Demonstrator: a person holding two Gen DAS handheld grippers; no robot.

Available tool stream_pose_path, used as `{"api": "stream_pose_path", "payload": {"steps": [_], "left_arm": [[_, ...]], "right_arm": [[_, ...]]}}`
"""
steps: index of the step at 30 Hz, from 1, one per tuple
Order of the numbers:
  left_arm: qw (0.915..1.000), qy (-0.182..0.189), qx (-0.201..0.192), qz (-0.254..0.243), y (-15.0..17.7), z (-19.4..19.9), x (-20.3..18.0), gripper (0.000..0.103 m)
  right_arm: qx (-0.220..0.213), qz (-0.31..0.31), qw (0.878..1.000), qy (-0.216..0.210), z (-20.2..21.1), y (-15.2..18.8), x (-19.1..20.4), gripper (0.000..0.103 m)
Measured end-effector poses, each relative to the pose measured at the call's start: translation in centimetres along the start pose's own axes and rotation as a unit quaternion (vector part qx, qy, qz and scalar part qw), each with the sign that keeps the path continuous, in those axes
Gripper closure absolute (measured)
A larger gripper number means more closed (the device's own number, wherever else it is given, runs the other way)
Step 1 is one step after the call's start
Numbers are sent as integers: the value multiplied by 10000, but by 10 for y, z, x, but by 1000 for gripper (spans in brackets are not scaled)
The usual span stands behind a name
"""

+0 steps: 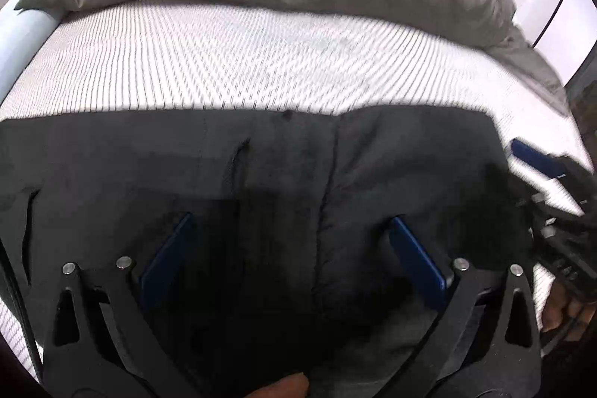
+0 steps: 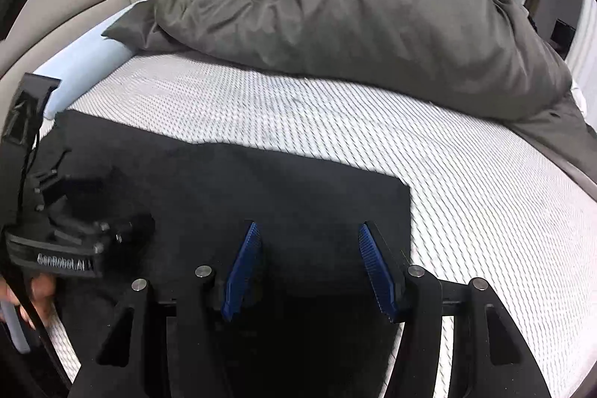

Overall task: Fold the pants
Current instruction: 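Release the hem and smooth the folded pants with both open grippers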

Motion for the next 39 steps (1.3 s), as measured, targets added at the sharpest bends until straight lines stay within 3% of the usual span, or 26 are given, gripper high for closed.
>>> {"api": "stream_pose_path", "payload": {"steps": [3, 6, 9, 13, 17, 18, 21, 22, 24, 26, 29, 32, 34, 36, 39], "left_arm": [[9999, -40, -91, 64, -11, -4, 3, 0], [9991, -226, 329, 173, -10, -31, 13, 0], [9989, -137, 421, 144, -10, -35, 15, 0], [9990, -172, 350, 219, -11, -27, 26, 0], [9987, 52, 97, 494, -15, 1, 40, 1], [9988, 90, -117, 472, -15, 16, 43, 1], [9960, 59, -650, 610, -16, 55, 68, 1], [9942, 78, -760, 760, -12, 66, 81, 1], [9885, 100, -958, 1163, -3, 86, 116, 1], [9794, -155, -1271, 1560, 5, 106, 158, 1], [9689, -393, -1527, 1908, 15, 125, 210, 1], [9624, -429, -1425, 2273, 28, 125, 254, 1], [9513, -263, -1211, 2824, 38, 120, 285, 1], [9331, 190, -1028, 3442, 44, 114, 309, 1], [9181, 663, -930, 3795, 42, 102, 323, 5]], "right_arm": [[36, 72, 9999, -63, -9, -4, 5, 45], [263, -26, 9994, -202, -30, 2, 4, 45], [548, -60, 9984, 159, -46, 16, -7, 46], [573, -270, 9941, 878, -29, 29, -40, 44], [380, -674, 9952, 597, 0, 49, -44, 44], [273, -645, 9961, 540, 13, 53, -37, 42], [-170, -673, 9965, 476, 44, 60, -18, 16], [-345, -679, 9965, 351, 54, 62, -8, 15], [-541, -715, 9959, 69, 67, 67, 9, 13], [-635, -754, 9951, -99, 74, 73, 27, 5], [-726, -580, 9956, 81, 81, 75, 41, 2], [-716, -622, 9955, 71, 84, 85, 48, 1], [-627, -818, 9946, -104, 81, 92, 48, 1], [-545, -922, 9941, -173, 76, 96, 48, 1], [-447, -872, 9951, -107, 70, 98, 47, 1]]}}
Point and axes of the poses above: each gripper's, at about its wrist camera, not at the fingertips, and z roughly against the way its jaws point, x to its left, y to its underside, the point moved 7 cm from there along -z, roughly the way its jaws point, and after that the axes turned 9 degrees about z, right-handed, at the moved point
